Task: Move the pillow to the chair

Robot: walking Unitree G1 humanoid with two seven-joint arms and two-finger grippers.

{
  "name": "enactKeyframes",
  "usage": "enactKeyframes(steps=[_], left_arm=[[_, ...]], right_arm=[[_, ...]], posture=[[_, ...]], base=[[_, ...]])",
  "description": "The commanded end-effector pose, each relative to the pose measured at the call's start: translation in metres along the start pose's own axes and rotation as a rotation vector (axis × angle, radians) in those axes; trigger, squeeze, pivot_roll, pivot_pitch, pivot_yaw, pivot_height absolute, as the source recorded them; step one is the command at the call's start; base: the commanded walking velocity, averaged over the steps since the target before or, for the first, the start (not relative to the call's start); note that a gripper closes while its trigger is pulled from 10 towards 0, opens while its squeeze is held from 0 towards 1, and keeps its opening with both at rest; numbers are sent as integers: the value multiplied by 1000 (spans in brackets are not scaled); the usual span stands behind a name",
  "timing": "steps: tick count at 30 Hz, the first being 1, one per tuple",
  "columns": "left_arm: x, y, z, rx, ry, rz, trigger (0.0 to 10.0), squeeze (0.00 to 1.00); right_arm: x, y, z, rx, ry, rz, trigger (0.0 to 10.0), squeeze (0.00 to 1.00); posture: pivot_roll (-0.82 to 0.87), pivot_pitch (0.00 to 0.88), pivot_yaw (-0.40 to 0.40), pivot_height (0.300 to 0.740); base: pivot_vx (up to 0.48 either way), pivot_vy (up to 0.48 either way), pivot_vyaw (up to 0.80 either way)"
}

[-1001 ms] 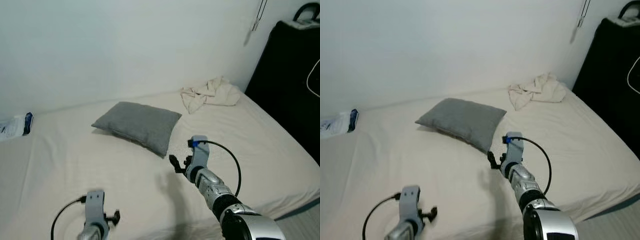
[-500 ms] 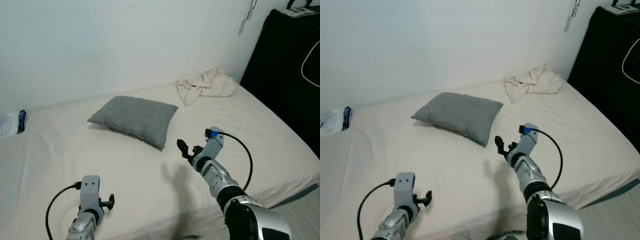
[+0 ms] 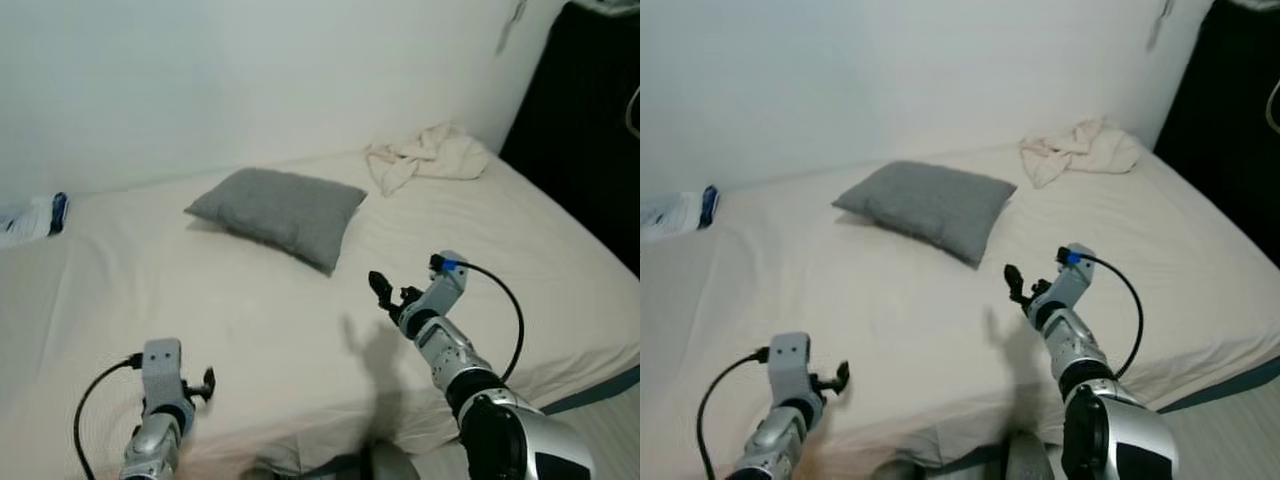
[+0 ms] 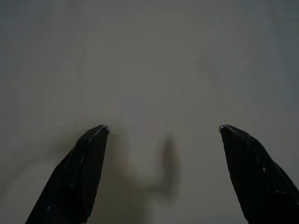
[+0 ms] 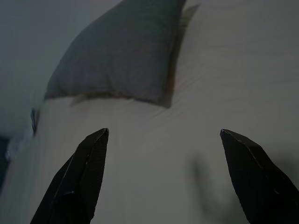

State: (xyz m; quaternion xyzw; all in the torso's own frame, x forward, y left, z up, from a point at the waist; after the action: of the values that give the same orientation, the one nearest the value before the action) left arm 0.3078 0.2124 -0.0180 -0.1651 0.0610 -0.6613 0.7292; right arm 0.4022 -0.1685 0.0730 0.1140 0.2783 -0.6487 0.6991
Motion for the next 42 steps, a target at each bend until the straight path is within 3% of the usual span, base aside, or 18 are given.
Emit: enactKeyframes(steps=[1,9,12,15,19,24,29,35,42], left_arm=[[-1,2,18,79,31,-42,10000,0],[14,1,40,184,127,-155,10000,0],[20,-4,44,213,160,-202,10000,0],[30,-21,46,250,188,-275,10000,0],[39,-42,43,258,210,-328,10000,0],[43,-54,45,260,222,-356,10000,0],[53,-76,49,248,237,-416,10000,0],[55,-88,50,217,237,-430,10000,0],[57,-104,46,170,244,-448,10000,0]], right_arm=[[1,1,9,45,45,-21,10000,0],[1,3,28,108,78,-30,10000,0],[2,4,34,125,81,-46,10000,0],[0,7,45,152,105,-61,10000,0],[-16,11,52,172,105,-12,10000,0],[-30,14,60,204,97,49,10000,0],[-54,17,82,265,70,155,10000,0],[-52,15,108,345,35,140,10000,0],[-30,2,149,478,30,85,10000,0]], posture=[[-41,256,51,630],[-1,317,83,630],[36,364,116,630],[82,426,150,630],[122,475,188,611],[143,504,212,601],[160,561,257,601],[180,582,277,601],[199,602,295,601]], base=[[0,0,0],[0,0,0],[0,0,0],[0,0,0],[0,0,0],[0,0,0],[0,0,0],[0,0,0],[0,0,0]])
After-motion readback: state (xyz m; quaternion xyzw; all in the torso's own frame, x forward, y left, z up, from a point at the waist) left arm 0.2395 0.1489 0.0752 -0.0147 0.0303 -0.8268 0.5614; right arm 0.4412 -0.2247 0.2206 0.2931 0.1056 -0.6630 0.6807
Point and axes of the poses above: a point about 5 cm out from each wrist's last joint towards the gripper, its own y axis pointing out of the wrist towards the gripper, its own z axis along the axis of the wrist's last joint, x = y × z, the point moved 4 cm from there along y, pointing out of the wrist towards the gripper, and after that the axes turned 2 degrees about -y, right-handed, at the moved point
